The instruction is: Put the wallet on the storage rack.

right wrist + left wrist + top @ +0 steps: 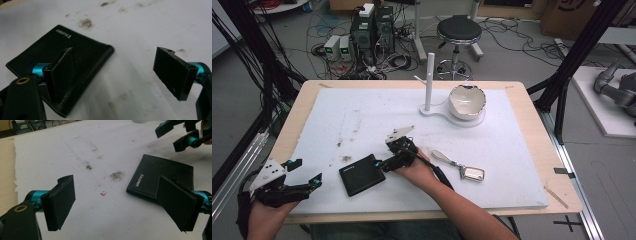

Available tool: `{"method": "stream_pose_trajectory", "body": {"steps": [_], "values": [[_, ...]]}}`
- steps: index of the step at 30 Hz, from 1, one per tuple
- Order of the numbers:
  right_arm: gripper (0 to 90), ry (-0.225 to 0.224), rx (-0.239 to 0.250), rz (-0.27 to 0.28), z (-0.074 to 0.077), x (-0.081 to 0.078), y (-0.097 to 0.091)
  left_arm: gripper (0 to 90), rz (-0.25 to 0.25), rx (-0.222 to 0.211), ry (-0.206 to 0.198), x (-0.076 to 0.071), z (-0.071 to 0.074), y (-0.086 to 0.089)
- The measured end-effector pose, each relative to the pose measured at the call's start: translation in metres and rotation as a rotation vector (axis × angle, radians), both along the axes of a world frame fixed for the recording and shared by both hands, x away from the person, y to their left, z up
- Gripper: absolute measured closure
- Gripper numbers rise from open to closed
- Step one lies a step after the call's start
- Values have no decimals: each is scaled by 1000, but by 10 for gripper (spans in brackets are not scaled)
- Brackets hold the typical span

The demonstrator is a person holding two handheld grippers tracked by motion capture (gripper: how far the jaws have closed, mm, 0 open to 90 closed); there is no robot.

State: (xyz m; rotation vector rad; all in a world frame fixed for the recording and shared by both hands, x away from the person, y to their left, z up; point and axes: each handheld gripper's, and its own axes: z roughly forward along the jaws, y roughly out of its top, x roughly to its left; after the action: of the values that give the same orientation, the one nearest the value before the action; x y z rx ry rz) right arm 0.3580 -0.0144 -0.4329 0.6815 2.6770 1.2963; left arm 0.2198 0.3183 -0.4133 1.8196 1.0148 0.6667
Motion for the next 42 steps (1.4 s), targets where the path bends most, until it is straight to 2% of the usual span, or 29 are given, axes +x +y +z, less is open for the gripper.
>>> {"method": "stream_pose_trajectory", "body": {"steps": [3, 4, 6, 11, 12, 14, 15, 19, 20, 21, 22, 23, 25, 30, 32, 36, 42], "values": [[181, 11, -21, 20, -4, -2, 8, 160, 1, 8, 2, -1, 0, 0], [181, 20, -46, 29, -9, -5, 17, 160, 2, 9, 0, -1, 0, 1], [181, 30, -66, 40, -13, -6, 22, 160, 6, 7, 0, -2, 0, 2], [194, 71, -65, 34, -17, -7, 25, 160, 13, -1, -5, -3, 1, 5], [210, 67, -65, 40, -17, -6, 24, 160, 15, -3, -5, -3, 1, 5], [355, 82, -56, 60, -16, -9, 23, 160, 12, -1, -5, -2, 1, 5], [399, 94, -49, 77, -16, -10, 22, 160, 11, 0, -4, -2, 0, 5], [445, 109, -42, 79, -16, -11, 20, 160, 11, 4, -2, -2, 0, 5], [498, 107, -29, 84, -17, -11, 19, 160, 21, 11, 0, -2, -2, 5], [498, 107, -29, 84, -17, -11, 19, 160, 21, 11, 0, -2, -2, 5], [607, 93, -22, 77, -16, -14, 17, 160, 23, 12, 0, -2, -3, 5], [607, 93, -22, 77, -16, -14, 17, 160, 28, 10, 2, -2, -3, 5], [742, 92, -11, 77, -14, -13, 14, 160, 34, 13, 1, -2, -4, 6], [839, 58, -7, 102, -11, -13, 10, 160, 47, 13, -3, -1, -4, 8], [844, 52, -4, 102, -10, -14, 10, 160, 48, 13, -5, -1, -5, 8], [857, -2, 20, 112, -3, -17, 6, 160, 40, 11, -11, 1, -5, 8], [860, -49, 57, 71, 9, -16, -11, 160, 22, 8, -13, 9, -4, 2]]}}
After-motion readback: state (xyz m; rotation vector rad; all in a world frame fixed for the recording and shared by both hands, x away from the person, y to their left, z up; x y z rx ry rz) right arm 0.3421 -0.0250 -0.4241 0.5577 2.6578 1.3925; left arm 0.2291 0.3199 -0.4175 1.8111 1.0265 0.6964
